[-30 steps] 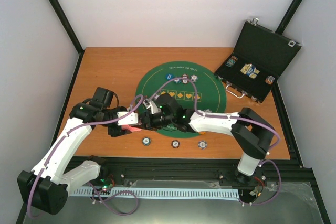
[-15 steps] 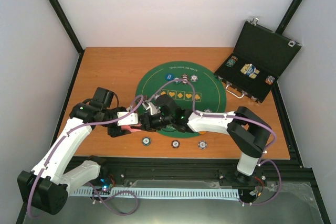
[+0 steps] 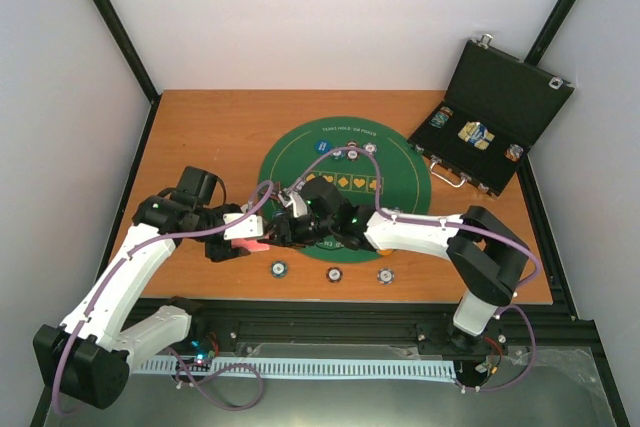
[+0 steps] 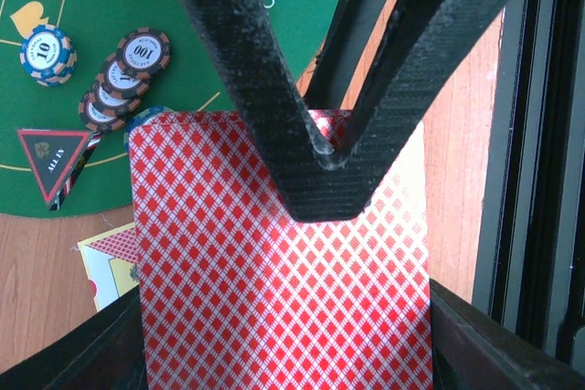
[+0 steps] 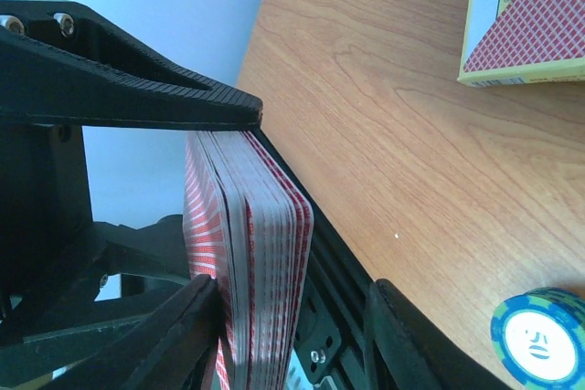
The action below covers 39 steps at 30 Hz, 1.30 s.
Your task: Distribute texas hold em gaming equipment
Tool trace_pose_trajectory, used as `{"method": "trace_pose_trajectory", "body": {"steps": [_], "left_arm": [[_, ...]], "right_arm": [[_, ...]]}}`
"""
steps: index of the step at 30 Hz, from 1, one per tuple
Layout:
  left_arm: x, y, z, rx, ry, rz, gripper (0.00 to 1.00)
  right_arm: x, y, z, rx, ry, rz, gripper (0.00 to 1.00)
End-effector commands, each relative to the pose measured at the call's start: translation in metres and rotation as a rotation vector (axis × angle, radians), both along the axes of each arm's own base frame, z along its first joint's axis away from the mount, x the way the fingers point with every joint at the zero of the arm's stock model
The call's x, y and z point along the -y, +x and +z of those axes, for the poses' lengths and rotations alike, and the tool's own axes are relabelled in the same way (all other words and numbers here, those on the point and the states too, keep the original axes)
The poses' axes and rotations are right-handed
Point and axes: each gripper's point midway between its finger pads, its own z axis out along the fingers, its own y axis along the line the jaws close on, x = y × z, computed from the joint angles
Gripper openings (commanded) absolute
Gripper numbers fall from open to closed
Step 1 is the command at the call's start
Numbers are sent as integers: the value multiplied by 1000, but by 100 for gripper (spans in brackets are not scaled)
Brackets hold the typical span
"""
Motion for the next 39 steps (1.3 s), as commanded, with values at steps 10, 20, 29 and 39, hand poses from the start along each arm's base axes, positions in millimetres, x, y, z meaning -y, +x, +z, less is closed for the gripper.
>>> {"method": "trace_pose_trajectory", "body": {"steps": [10, 20, 29, 39], "left_arm": [[11, 0, 26, 36, -66, -31, 1], [12, 1, 32, 48, -71, -33, 1], [16, 4, 42, 53, -99, -29, 1], [16, 4, 38, 46, -97, -29, 1]], "right_arm": [[-34, -12, 28, -6, 110, 49, 50], [-8, -3, -14, -45, -42, -16, 48], [31, 10, -24, -42, -115, -81, 47], [4, 2, 15, -19, 15, -44, 47]]}}
